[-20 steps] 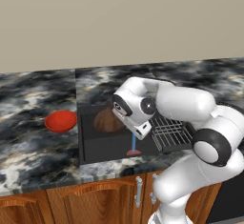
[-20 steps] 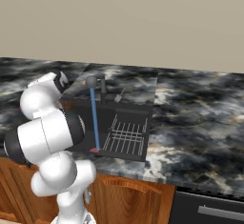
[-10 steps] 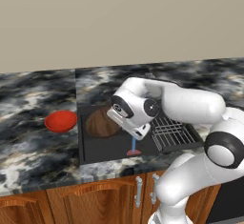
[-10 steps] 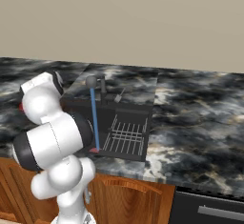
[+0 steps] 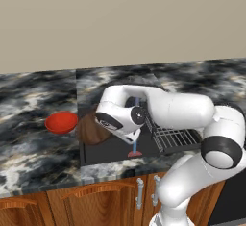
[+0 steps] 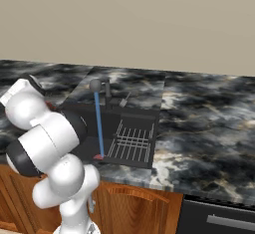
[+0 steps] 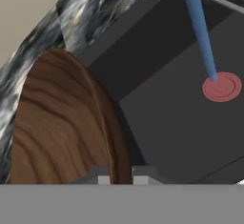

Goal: Rinse each bowl for a few seconds and place them down in the sink or on the counter.

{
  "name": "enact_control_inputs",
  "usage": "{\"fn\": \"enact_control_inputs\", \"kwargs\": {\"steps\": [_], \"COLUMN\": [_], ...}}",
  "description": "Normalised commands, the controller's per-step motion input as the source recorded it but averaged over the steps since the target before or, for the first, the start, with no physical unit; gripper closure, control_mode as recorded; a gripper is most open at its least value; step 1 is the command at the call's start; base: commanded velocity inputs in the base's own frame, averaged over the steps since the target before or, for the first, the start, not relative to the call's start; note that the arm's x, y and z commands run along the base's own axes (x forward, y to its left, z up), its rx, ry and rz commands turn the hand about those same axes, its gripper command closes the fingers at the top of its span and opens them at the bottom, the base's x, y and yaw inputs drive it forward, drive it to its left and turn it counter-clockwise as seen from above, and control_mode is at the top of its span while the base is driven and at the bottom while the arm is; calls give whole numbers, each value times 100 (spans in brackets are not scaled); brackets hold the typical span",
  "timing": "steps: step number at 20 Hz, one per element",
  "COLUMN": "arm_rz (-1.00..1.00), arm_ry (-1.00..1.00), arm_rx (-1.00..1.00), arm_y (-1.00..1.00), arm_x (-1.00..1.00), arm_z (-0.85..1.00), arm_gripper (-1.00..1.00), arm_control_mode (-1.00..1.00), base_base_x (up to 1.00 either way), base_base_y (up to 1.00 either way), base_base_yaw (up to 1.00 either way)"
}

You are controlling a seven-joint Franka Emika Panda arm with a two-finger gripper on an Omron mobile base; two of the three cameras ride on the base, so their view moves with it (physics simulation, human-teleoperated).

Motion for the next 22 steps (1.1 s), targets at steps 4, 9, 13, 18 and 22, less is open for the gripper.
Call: {"fn": "enact_control_inputs", "kwargs": {"steps": [4, 9, 13, 18, 22], "arm_rz": [0, 0, 1, 0, 0], "arm_ry": [0, 3, 4, 4, 4], "arm_rx": [-13, -11, -10, -11, -11], "arm_y": [57, 60, 58, 59, 61], "arm_x": [-7, -1, 0, 0, 0], "arm_z": [5, 1, 1, 0, 0], "arm_gripper": [100, 100, 100, 100, 100], "arm_control_mode": [-100, -100, -100, -100, -100], "base_base_x": [0, 0, 0, 0, 0], "base_base_y": [0, 0, 0, 0, 0], "base_base_yaw": [0, 0, 0, 0, 0]}}
